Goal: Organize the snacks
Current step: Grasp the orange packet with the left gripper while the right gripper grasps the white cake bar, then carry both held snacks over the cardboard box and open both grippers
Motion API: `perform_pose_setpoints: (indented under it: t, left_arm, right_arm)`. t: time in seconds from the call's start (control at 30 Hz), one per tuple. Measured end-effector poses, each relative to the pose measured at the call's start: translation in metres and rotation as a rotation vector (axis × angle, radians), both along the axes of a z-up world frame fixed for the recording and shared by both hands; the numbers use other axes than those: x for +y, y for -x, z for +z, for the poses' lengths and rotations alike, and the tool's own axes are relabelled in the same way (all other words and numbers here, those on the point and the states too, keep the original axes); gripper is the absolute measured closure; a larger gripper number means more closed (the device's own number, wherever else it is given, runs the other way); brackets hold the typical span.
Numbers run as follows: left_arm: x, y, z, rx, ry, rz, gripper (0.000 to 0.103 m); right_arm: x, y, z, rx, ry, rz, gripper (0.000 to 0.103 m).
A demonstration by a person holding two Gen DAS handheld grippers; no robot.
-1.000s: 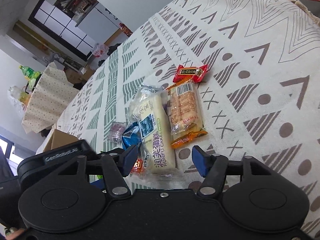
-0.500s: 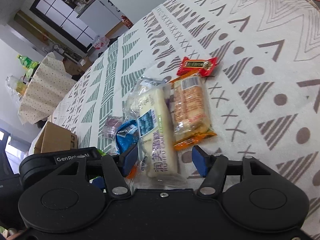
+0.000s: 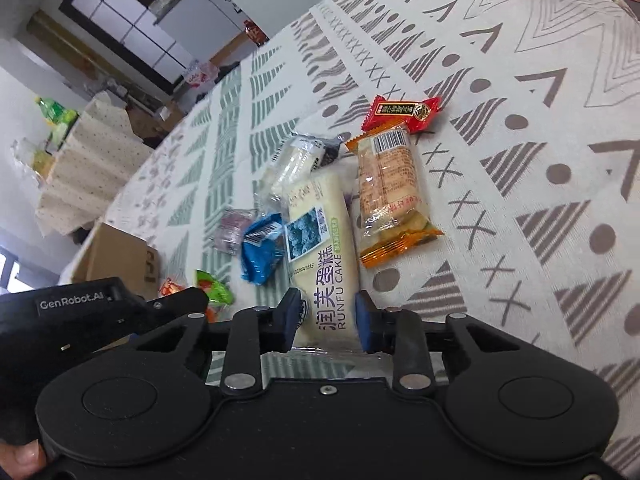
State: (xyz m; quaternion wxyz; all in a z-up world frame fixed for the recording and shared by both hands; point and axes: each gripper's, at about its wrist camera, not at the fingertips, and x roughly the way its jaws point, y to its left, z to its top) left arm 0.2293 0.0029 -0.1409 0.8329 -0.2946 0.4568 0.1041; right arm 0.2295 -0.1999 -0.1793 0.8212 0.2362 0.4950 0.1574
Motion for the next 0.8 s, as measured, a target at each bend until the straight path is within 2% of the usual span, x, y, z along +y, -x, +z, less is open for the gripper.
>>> perform_pose_setpoints:
  t: [0.43,0.8]
  left_arm:
    - [0.024,0.038,0.036,-0.077,0.012,0.019,0.079]
    - [0.054,0.054,0.071,-0.128,0.001,0.047,0.079]
  right_arm:
    - [0.007,0.026,0.037,-0.066,-0.013,-0.007,0.082]
    - [0.028,0.034,0.064,-0.100,-0.085,-0.022,0.084]
